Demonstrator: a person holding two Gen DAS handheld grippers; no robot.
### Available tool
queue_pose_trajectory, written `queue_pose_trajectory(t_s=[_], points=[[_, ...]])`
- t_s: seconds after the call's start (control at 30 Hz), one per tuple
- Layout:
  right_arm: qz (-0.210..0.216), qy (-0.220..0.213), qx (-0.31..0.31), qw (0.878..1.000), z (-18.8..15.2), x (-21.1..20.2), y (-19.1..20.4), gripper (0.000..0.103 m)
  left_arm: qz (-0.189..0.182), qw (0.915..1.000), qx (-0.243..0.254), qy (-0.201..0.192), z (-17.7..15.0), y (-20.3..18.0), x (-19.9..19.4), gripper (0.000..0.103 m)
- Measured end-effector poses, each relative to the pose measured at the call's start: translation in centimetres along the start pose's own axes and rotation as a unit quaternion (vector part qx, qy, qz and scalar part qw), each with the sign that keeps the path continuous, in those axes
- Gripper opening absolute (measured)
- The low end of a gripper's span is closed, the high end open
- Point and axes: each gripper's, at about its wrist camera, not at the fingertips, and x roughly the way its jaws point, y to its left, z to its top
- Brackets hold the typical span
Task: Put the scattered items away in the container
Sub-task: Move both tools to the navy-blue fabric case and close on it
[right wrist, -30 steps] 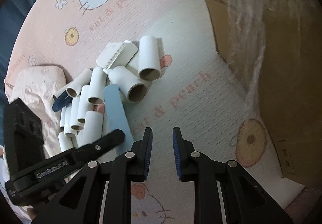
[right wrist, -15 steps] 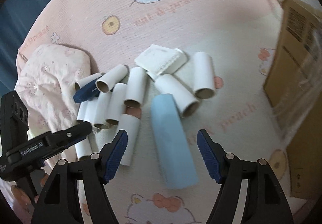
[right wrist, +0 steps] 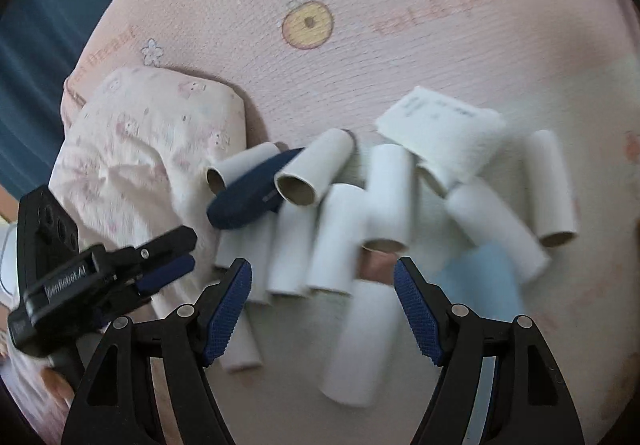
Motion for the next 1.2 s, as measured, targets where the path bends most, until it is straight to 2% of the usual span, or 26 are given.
queue_pose_trajectory(t_s=[0.13,0.23,0.3,0.37,0.53,0.57,0.6,0.63,0.7,0.8,0.83,0.87,0.93,0.97,1.0,1.03,1.07,1.13,1.2], points=[[0.007,0.012,0.025,1.000,1.1,2.4,0.9,0.072,-0.025,0.9967,-0.076,-0.013,1.2,2.3,0.3,0.064],[0.035,0.017,0.078,0.996,1.6,3.7,0.6,0.072,-0.026,0.9935,-0.106,-0.031,1.4,3.1,0.4,0.064],[0.063,0.006,0.122,0.991,1.8,4.6,0.0,0.072,-0.020,0.9932,-0.111,-0.028,1.6,3.2,0.9,0.064],[0.070,-0.002,0.144,0.987,2.0,5.4,-0.1,0.072,-0.001,0.9933,-0.112,-0.030,1.9,3.2,1.6,0.064],[0.148,0.002,0.240,0.959,2.1,7.1,-1.1,0.072,0.003,0.9913,-0.129,-0.025,2.3,3.0,3.1,0.064],[0.151,0.000,0.251,0.956,2.0,7.2,-1.1,0.072,0.002,0.9905,-0.134,-0.030,2.2,3.0,3.2,0.064],[0.157,-0.003,0.262,0.952,2.0,7.3,-1.1,0.072,-0.004,0.9898,-0.138,-0.033,2.3,2.9,3.3,0.062],[0.163,-0.003,0.269,0.949,2.0,7.5,-1.1,0.072,-0.009,0.9898,-0.138,-0.035,2.1,2.8,3.5,0.053],[0.165,-0.006,0.280,0.946,2.1,7.8,-1.0,0.072,0.004,0.9897,-0.139,-0.034,2.3,2.8,3.7,0.043],[0.168,-0.001,0.295,0.941,2.2,8.6,-1.1,0.071,0.001,0.9909,-0.131,-0.032,2.2,2.5,4.1,0.043],[0.165,0.004,0.305,0.938,2.1,9.0,-1.3,0.070,-0.002,0.9909,-0.131,-0.032,2.1,2.6,4.1,0.042],[0.167,0.009,0.315,0.934,2.0,9.5,-1.5,0.062,-0.007,0.9906,-0.132,-0.033,2.0,2.6,4.0,0.042],[0.188,0.015,0.339,0.922,1.5,10.5,-2.0,0.052,-0.016,0.9908,-0.131,-0.030,1.9,2.4,4.1,0.040],[0.209,0.016,0.348,0.914,1.2,10.9,-2.2,0.043,-0.014,0.9914,-0.126,-0.034,1.9,2.3,3.8,0.040],[0.218,0.013,0.351,0.911,0.9,11.1,-2.4,0.040,-0.012,0.9921,-0.120,-0.035,1.9,2.0,3.8,0.039],[0.224,0.012,0.347,0.911,0.6,11.3,-2.6,0.032,-0.009,0.9928,-0.114,-0.036,1.8,1.8,3.8,0.038],[0.234,0.014,0.346,0.908,0.3,11.4,-2.9,0.031,-0.010,0.9932,-0.110,-0.036,1.7,1.7,3.6,0.037],[0.259,0.013,0.364,0.894,-0.3,11.4,-3.8,0.031,-0.026,0.9939,-0.102,-0.034,1.2,1.4,3.2,0.036],[0.265,0.010,0.365,0.892,-0.5,10.9,-4.1,0.031,-0.027,0.9944,-0.095,-0.036,0.5,1.2,2.8,0.036]])
